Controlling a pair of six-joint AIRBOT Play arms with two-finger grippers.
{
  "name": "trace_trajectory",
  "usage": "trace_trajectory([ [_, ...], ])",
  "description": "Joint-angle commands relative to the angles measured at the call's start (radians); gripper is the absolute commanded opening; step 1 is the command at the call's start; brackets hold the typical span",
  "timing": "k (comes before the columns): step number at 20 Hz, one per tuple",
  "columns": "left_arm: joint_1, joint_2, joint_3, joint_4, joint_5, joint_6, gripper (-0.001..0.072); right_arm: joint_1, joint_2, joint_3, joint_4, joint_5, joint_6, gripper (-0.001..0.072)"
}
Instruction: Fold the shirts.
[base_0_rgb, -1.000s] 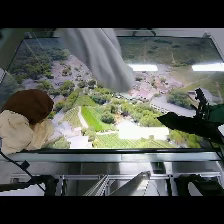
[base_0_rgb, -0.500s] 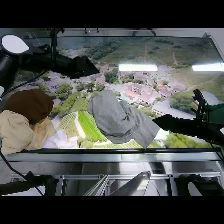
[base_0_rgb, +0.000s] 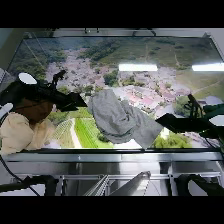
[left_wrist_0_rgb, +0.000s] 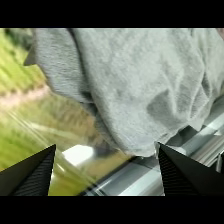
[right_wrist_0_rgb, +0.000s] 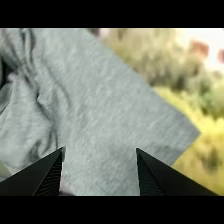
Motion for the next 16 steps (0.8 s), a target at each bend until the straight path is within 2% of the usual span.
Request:
trace_trajectory([
  [1,0.001,-0.053,-0.049,0.000,0.122,0.016,0.0713,-0.199,-0.054,0.006,0.000,-0.012,-0.052,0.0503],
  [4,-0.018,-0.164,0.032,-0.002,0.108,0.016,0.0713,-0.277,-0.102,0.006,0.000,0.014,-0.094,0.0503],
  [8,-0.060,-0.304,0.172,0.000,0.031,0.015,0.0695,-0.153,-0.236,0.005,0.002,-0.006,-0.099,0.0502],
  [10,-0.074,-0.357,0.232,-0.001,-0.009,0.012,0.0695,-0.071,-0.309,0.005,0.055,-0.021,-0.120,0.0496],
  [11,-0.078,-0.378,0.256,0.000,-0.022,0.011,0.0694,-0.034,-0.341,0.006,0.106,-0.026,-0.156,0.0426],
  [12,-0.080,-0.393,0.275,-0.001,-0.027,0.011,0.0694,-0.006,-0.365,0.006,0.159,-0.036,-0.183,0.0414],
  [13,-0.080,-0.402,0.287,-0.001,-0.025,0.010,0.0622,0.013,-0.383,0.009,0.214,-0.044,-0.217,0.0400],
  [15,-0.076,-0.407,0.310,-0.001,-0.034,-0.008,0.0202,0.021,-0.399,0.029,0.294,-0.033,-0.291,0.0167],
  [16,-0.069,-0.406,0.325,-0.001,-0.058,-0.008,0.0063,0.015,-0.398,0.050,0.296,-0.013,-0.295,0.0016],
])
